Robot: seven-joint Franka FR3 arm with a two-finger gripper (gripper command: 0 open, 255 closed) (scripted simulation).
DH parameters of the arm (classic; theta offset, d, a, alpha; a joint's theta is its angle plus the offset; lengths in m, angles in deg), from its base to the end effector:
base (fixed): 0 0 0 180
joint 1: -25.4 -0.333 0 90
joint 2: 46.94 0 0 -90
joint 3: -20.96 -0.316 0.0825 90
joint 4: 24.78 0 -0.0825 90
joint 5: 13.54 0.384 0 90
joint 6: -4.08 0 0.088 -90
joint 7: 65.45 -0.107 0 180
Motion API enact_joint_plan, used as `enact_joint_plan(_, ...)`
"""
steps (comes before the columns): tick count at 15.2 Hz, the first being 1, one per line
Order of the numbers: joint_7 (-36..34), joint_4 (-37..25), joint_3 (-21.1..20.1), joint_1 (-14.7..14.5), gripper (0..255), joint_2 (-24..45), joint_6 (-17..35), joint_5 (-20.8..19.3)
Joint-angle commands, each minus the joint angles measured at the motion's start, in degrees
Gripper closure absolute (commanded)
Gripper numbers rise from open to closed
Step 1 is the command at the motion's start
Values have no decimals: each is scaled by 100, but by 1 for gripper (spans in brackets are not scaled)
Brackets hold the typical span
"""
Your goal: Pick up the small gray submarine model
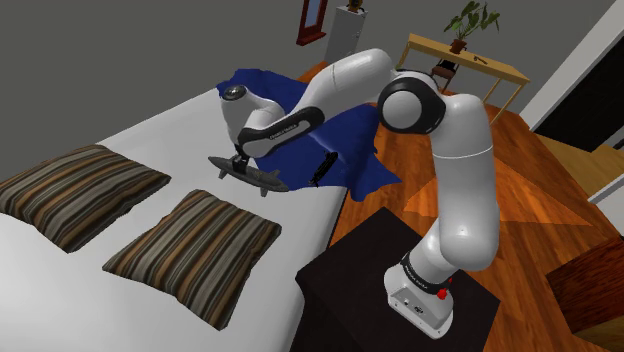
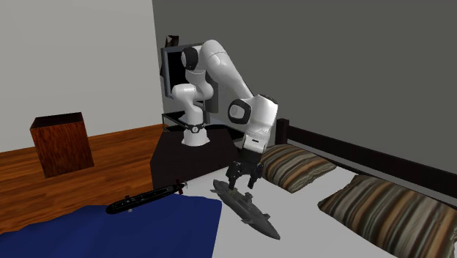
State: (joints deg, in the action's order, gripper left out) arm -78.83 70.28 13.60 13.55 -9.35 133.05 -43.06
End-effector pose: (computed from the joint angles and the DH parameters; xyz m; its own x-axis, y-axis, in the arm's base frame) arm 0.6497 0.2017 0.2258 0.9163 0.3998 -0.0251 0.3874 -0.8686 0.3088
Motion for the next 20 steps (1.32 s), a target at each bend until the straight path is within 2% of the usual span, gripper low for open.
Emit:
enact_joint_plan(1,-39,-29,26,-12,0,119,86,-40)
enact_joint_plan(6,-121,-57,68,-36,0,310,240,-103)
enact_joint_plan(7,-124,-30,68,-34,255,289,246,-104)
enact_joint_plan(16,-121,-57,68,-35,255,310,240,-103)
enact_joint_plan(20,-29,-27,20,-9,255,97,67,-33)
